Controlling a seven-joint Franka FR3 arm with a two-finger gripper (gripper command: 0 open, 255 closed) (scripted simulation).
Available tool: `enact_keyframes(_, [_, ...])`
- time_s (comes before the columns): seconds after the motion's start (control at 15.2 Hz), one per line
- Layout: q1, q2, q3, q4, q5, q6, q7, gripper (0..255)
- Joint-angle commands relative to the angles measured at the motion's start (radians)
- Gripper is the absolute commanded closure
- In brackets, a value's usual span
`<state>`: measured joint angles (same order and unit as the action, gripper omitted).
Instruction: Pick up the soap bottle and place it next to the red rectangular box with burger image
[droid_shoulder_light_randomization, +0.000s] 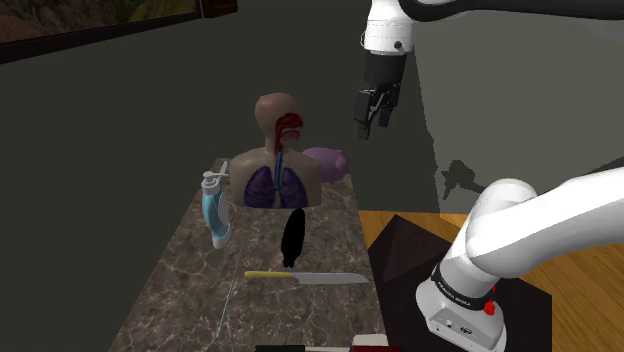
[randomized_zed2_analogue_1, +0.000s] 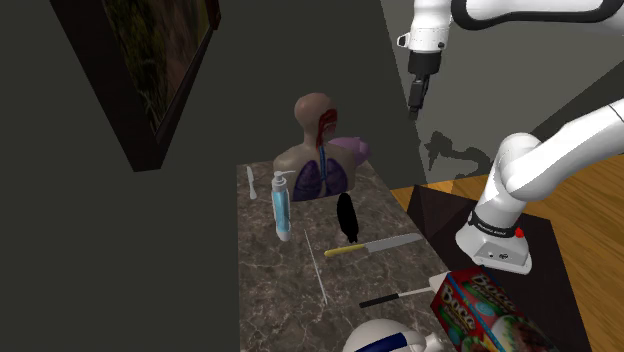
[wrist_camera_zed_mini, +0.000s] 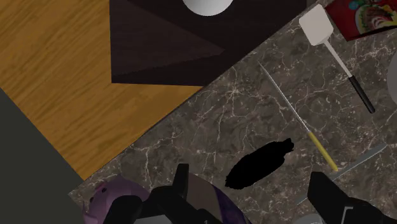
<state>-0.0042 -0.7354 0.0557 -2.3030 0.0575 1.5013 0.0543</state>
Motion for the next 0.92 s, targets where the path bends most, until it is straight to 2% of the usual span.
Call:
enact_keyframes(0.0, [0.000, 0.000, 0.000, 0.000, 0.000, 0.000, 0.000, 0])
enact_keyframes(0.46, [0.018, 0.197, 0.096, 0.056, 0.048, 0.164, 0.107, 0])
enact_keyframes(0.86, [0.028, 0.393, 0.170, 0.155, 0.051, 0.280, 0.201, 0])
